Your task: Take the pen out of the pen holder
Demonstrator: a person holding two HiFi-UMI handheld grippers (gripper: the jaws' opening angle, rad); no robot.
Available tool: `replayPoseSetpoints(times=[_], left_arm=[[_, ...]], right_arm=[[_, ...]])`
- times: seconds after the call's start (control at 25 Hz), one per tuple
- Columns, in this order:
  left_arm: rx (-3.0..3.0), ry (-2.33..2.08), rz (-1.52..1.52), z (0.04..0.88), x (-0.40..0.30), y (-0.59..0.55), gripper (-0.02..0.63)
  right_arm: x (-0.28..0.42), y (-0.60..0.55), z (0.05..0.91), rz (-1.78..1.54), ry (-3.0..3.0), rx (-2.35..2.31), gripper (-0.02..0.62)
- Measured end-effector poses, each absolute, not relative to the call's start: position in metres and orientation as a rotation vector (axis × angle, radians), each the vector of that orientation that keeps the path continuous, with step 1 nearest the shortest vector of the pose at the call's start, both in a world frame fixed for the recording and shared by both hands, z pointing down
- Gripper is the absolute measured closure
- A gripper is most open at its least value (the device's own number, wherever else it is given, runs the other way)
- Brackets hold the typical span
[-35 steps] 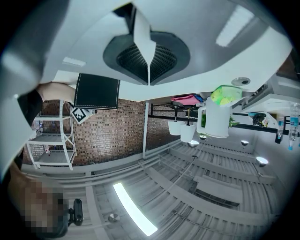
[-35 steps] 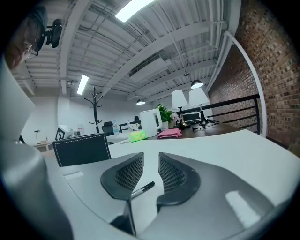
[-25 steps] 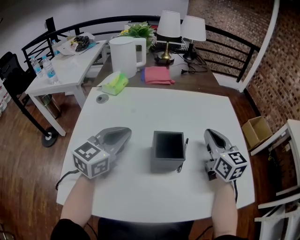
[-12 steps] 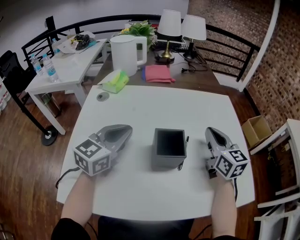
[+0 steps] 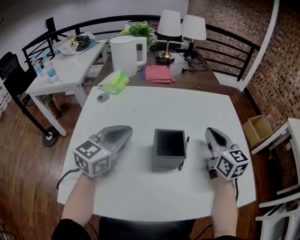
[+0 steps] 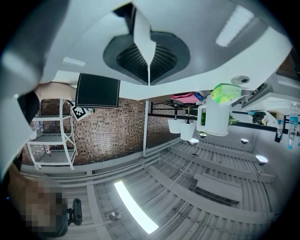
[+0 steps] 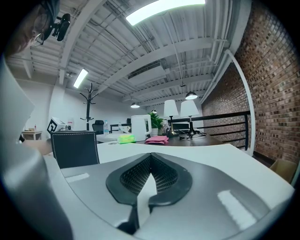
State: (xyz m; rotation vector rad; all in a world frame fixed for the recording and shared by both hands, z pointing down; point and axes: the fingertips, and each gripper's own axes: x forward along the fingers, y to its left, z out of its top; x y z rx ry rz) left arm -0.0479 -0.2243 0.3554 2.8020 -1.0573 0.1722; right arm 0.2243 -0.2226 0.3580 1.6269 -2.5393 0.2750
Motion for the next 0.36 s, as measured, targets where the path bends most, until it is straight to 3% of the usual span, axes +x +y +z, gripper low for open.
replayPoseSetpoints(times=[0.36], left_arm=[[2.799, -1.061, 0.170, 0.3563, -0.0478, -0.2236, 0.594]], right_arm=[[0.2260, -0.2228, 0.3590, 0.275, -2.531, 1.633, 0.583]])
